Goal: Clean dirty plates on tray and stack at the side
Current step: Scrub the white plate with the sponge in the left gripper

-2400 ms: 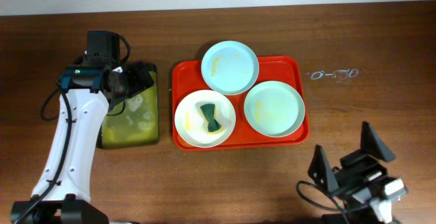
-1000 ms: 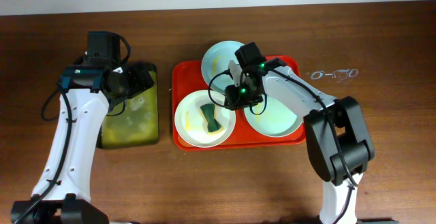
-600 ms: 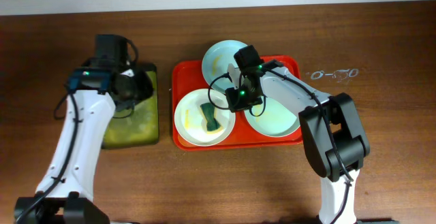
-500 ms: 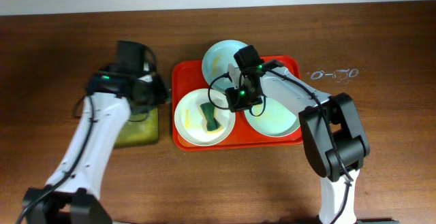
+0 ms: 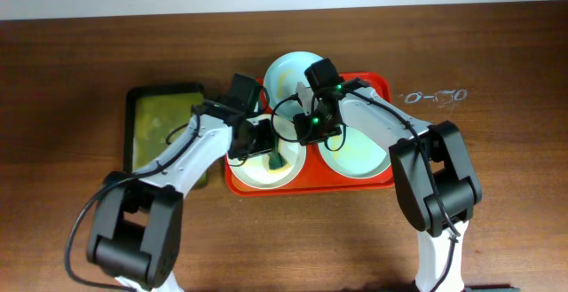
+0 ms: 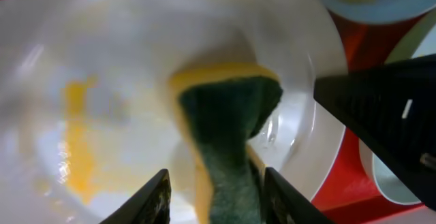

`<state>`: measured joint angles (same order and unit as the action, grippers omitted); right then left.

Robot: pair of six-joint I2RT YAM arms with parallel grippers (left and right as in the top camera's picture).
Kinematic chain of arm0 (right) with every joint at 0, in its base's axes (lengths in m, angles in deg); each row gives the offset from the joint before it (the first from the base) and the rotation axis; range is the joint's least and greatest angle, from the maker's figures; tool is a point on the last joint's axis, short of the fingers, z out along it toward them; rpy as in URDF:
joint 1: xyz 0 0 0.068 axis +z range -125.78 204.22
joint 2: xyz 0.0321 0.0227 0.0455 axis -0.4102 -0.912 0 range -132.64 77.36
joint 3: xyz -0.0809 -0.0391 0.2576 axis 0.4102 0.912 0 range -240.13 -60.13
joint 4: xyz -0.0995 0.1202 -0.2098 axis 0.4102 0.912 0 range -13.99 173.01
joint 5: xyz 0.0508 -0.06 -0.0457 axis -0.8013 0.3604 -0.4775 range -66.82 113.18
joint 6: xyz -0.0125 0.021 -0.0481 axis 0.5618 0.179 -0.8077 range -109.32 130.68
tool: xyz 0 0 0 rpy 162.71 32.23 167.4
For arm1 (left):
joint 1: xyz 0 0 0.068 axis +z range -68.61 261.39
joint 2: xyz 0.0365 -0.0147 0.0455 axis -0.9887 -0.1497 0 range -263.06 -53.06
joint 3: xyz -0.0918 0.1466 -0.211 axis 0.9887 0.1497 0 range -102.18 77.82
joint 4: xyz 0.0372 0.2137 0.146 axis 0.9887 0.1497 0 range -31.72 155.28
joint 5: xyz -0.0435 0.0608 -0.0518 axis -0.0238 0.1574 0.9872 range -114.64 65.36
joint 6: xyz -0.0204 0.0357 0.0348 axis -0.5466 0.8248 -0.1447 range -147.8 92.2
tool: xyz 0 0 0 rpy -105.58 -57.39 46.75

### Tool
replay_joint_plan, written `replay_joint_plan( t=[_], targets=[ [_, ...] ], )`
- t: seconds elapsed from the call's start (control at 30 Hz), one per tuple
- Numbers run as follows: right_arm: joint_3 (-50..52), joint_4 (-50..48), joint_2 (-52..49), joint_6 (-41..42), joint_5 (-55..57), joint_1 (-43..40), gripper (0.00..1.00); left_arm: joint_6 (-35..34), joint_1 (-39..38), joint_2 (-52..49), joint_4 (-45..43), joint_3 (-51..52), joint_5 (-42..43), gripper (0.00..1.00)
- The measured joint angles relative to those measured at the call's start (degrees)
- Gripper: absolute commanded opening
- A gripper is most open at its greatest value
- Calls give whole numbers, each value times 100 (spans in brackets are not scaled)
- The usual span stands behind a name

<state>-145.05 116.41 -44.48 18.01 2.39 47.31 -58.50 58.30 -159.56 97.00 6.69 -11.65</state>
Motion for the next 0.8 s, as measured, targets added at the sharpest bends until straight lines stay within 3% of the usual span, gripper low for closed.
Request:
replay_joint_plan(
  t=[0.3, 0.43, 0.6, 0.67, 0.7, 0.8],
  targets=[
    [0, -4, -4, 4, 2, 0, 4, -2, -273, -275, -260, 11, -205, 19],
    [0, -20, -4, 20, 0, 0, 4, 2, -286, -275, -240, 11, -579, 27],
    [0, -20, -4, 20, -2, 0, 4, 0, -319, -275, -391, 155, -876, 27],
    [0, -20, -4, 22, -2, 0, 4, 0, -354, -275, -586, 236, -850, 18],
    [0, -20, -4, 17, -2, 0, 4, 0, -365, -275, -662, 264, -833, 4],
    [0, -20, -4, 37, -2, 0, 4, 4, -380, -275, -691, 271, -791, 0]
  ],
)
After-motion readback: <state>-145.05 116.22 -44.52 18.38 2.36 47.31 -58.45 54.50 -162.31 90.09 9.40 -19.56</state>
